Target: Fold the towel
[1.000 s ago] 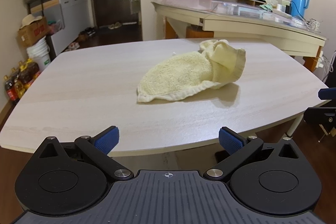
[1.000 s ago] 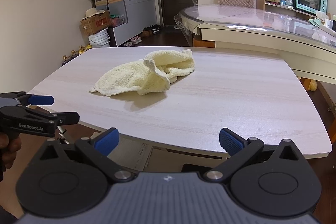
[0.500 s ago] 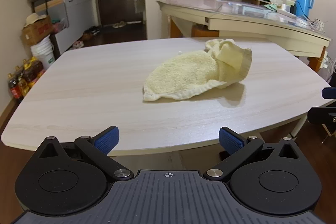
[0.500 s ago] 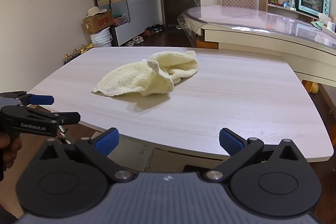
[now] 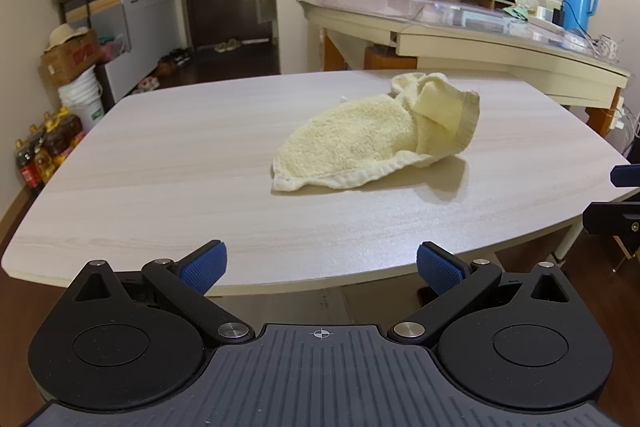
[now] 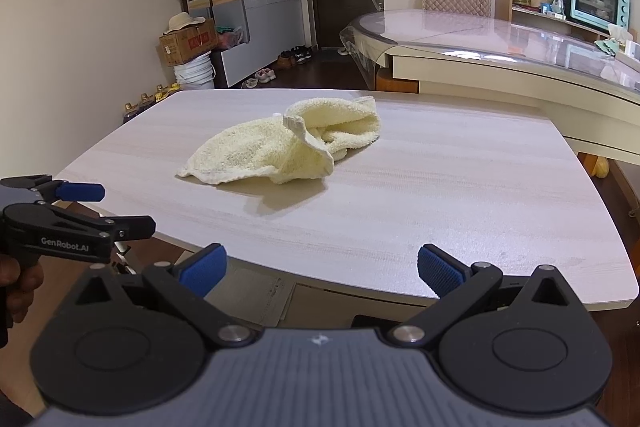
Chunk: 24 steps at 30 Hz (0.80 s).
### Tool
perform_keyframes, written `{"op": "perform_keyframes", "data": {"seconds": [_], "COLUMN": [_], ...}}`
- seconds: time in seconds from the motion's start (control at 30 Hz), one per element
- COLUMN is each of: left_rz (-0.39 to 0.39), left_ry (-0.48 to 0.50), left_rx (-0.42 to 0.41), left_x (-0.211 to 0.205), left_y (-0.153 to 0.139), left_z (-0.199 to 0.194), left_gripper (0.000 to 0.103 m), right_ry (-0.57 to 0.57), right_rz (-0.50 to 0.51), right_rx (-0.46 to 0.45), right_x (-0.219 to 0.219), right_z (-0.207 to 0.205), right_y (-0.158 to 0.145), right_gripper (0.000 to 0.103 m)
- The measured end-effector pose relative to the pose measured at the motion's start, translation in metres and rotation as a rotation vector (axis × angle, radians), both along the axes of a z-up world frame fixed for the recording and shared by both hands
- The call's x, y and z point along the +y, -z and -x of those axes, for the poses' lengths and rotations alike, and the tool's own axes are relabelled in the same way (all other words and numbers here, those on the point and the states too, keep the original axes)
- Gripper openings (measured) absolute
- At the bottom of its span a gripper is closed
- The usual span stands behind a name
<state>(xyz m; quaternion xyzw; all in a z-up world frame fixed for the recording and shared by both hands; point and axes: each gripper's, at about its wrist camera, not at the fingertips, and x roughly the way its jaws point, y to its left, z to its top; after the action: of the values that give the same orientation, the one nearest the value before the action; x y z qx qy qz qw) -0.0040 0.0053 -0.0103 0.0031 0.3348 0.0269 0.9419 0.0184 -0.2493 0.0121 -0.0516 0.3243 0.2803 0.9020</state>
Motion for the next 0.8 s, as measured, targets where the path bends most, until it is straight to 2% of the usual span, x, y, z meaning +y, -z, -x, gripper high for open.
{"op": "perform_keyframes", "data": {"seconds": [0.8], "left_rz": [-0.009], "left_ry": [0.003], "left_rx": [0.005], "left_x": [-0.001], "left_y": [0.0031], "left_z": [-0.0026], "left_gripper": [0.103], "right_ry": [-0.021], "right_rz": [0.012], "right_rx": [-0.019], "right_x": [0.0066], "right_z": [-0.0037], "right_y": [-0.0074], "right_gripper": [0.103]}}
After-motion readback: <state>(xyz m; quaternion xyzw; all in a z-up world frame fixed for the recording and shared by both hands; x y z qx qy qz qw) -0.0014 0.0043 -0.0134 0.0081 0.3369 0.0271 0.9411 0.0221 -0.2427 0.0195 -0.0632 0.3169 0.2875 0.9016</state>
